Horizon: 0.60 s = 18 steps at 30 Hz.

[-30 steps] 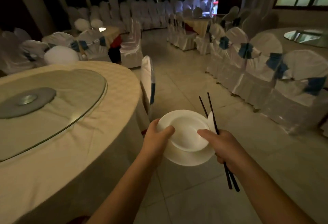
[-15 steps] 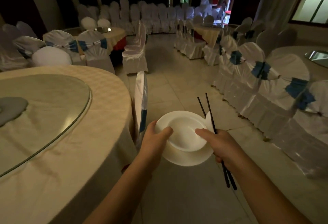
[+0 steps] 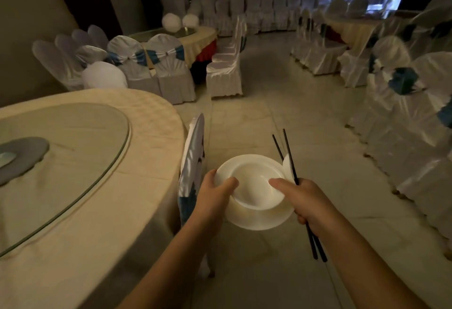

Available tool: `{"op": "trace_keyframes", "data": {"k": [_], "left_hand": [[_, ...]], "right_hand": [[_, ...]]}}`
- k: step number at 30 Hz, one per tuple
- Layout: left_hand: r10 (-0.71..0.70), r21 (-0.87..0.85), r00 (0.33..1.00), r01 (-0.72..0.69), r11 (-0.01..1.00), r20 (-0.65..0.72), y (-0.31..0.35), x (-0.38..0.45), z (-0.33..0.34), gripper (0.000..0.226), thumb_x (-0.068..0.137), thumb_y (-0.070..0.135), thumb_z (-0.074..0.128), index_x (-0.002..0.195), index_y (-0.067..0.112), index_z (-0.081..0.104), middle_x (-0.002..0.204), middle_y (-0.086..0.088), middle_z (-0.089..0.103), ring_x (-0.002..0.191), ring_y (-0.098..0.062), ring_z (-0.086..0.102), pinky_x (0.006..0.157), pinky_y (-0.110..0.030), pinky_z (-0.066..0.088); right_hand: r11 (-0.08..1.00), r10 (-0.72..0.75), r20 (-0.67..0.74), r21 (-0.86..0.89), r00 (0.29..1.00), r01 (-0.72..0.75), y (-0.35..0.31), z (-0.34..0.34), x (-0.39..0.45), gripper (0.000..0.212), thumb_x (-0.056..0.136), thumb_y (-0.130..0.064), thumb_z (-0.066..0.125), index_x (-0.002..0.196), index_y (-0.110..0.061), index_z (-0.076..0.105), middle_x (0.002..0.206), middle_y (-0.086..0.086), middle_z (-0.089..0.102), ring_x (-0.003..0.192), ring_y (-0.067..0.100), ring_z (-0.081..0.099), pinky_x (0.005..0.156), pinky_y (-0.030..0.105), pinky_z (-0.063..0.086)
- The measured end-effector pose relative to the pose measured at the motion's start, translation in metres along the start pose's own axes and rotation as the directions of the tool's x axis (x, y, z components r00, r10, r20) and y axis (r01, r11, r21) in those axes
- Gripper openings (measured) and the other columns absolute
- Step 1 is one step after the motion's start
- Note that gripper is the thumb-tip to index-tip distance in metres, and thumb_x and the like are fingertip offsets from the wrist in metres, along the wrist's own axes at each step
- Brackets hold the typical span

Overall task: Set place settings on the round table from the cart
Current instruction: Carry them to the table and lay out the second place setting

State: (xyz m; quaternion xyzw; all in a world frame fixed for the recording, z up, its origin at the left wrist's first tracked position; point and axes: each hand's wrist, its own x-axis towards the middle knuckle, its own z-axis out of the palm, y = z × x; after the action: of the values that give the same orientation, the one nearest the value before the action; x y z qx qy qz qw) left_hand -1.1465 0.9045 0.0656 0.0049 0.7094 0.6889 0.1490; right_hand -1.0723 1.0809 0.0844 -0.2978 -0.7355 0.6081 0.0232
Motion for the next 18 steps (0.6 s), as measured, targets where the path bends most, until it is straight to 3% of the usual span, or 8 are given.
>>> {"op": "trace_keyframes", "data": {"k": [5,9,16,18], "left_hand": [[0.025,-0.028,0.987,-0.030,0.999,-0.157,0.030,0.056,0.035,0.046,0.088,0.022,0.064,0.129,0.029,0.047,0.113,0.001,0.061,0.094,-0.016,0.062,0.063,-0.028,0.053],[0.036,-0.049,0.956,-0.052,0.997,-0.290,0.046,0.095,0.029,0.046,0.088,0.025,0.065,0.131,0.029,0.049,0.105,0.008,0.061,0.090,-0.010,0.062,0.053,-0.018,0.050],[0.047,-0.073,0.882,-0.092,0.993,-0.469,0.070,0.178,-0.017,0.049,0.085,0.025,0.065,0.130,0.024,0.046,0.117,-0.001,0.058,0.102,-0.021,0.060,0.085,-0.043,0.056],[0.032,-0.090,0.854,-0.092,0.992,-0.520,0.079,0.205,-0.036,0.048,0.085,0.025,0.065,0.129,0.022,0.047,0.117,-0.003,0.059,0.102,-0.023,0.061,0.086,-0.046,0.055]], "right_hand": [[0.997,-0.047,0.128,-0.053,0.991,0.054,-0.043,-0.021,0.093,0.038,0.078,-0.047,0.071,0.102,-0.017,0.068,0.080,0.005,0.064,0.052,0.015,0.046,0.036,0.020,0.029],[0.990,-0.082,0.256,-0.094,0.963,0.109,-0.074,0.001,0.148,0.040,0.079,-0.047,0.070,0.105,-0.018,0.067,0.084,0.006,0.065,0.055,0.016,0.048,0.036,0.021,0.031],[0.970,-0.121,0.408,-0.143,0.905,0.195,-0.138,0.074,0.242,0.040,0.080,-0.047,0.070,0.102,-0.014,0.067,0.075,0.006,0.061,0.049,0.014,0.041,0.037,0.022,0.028],[0.964,-0.137,0.442,-0.145,0.887,0.221,-0.159,0.100,0.265,0.039,0.079,-0.047,0.071,0.102,-0.015,0.067,0.074,0.005,0.061,0.050,0.015,0.042,0.037,0.023,0.028]]}}
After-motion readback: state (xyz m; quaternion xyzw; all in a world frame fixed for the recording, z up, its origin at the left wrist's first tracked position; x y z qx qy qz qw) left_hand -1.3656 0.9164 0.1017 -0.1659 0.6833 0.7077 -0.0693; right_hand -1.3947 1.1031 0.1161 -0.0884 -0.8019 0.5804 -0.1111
